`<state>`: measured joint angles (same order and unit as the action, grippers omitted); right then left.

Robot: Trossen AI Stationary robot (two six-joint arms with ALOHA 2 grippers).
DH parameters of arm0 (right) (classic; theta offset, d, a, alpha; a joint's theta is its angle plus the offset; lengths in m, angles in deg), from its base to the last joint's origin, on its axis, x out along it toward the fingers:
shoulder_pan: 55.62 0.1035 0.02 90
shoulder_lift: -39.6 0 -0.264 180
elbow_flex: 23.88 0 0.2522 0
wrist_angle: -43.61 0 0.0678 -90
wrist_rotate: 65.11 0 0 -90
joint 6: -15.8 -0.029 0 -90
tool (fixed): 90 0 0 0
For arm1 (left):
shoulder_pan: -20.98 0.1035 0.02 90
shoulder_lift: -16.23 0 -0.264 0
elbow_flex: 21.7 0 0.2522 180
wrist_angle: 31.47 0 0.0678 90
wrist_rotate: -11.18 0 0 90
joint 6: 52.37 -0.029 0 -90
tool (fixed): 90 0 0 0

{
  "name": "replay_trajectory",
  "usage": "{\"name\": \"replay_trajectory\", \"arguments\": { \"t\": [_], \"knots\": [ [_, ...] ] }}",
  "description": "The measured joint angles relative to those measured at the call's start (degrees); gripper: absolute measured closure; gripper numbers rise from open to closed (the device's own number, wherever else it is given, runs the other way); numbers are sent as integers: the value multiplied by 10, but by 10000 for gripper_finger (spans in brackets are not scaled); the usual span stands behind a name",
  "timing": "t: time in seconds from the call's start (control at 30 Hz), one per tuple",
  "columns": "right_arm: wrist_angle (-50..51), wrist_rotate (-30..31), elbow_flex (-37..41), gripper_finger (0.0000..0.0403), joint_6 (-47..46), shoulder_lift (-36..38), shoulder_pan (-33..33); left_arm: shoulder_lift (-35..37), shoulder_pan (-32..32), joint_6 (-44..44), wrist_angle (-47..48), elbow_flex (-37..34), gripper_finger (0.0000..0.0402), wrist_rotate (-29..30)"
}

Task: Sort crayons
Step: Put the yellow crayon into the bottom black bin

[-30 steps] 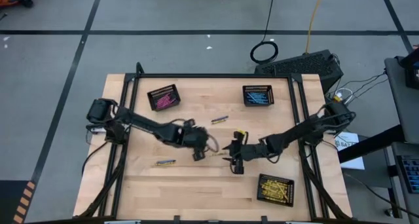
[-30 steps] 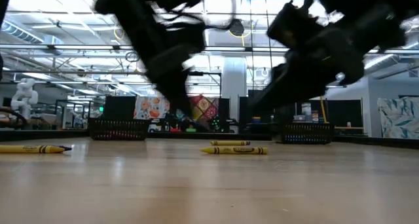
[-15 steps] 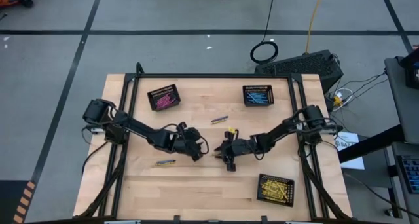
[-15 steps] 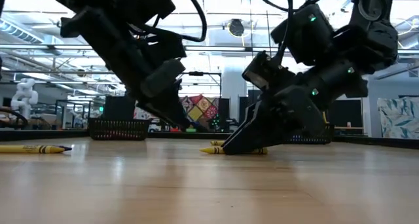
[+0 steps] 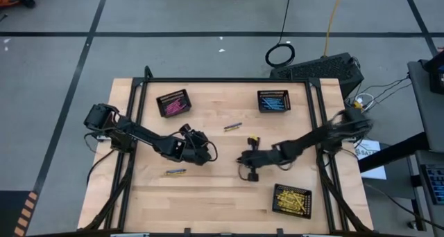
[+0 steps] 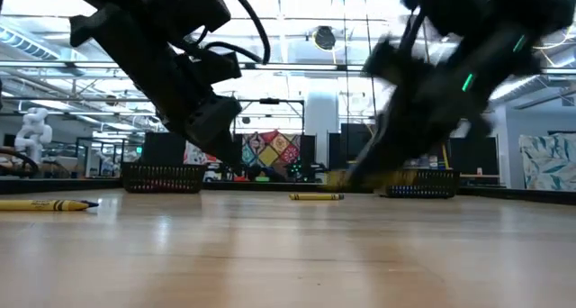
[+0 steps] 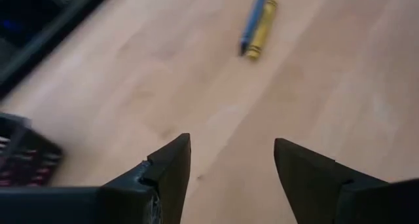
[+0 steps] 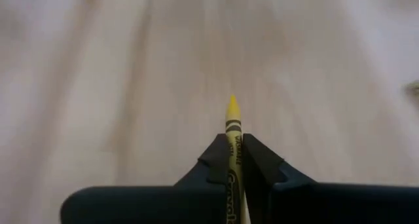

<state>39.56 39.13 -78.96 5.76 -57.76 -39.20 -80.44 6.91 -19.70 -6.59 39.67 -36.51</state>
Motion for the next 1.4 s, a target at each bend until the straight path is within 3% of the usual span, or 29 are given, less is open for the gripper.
{"name": "replay_trajectory", "arguments": {
  "t": [0.2, 0.33, 0.5, 0.73, 0.97, 1.13, 1.27, 1.4],
  "knots": [
    [171, 83, 0, 400, -96, 178, 112, 11, 0, 12, -20, -17, 179, 23],
    [213, 96, -2, 401, -210, 251, 201, 13, 2, 3, -15, -25, 178, 23],
    [241, 71, -1, 402, -411, 273, 309, 15, 2, -71, -96, -33, 178, 1],
    [279, 64, -1, 402, -655, 229, 417, 15, 2, -191, -240, -32, 178, -38],
    [311, 18, -1, 400, -766, 167, 437, 15, 8, -211, -258, -32, 178, -48],
    [355, 36, -1, 397, -806, 142, 435, 15, 16, -210, -257, -33, 178, -71],
    [371, 36, -1, 378, -853, 155, 433, 15, 23, -213, -259, -32, 178, -76],
    [374, 58, -1, 332, -839, 206, 430, 15, 35, -214, -265, -32, 178, -77]
  ]
}}
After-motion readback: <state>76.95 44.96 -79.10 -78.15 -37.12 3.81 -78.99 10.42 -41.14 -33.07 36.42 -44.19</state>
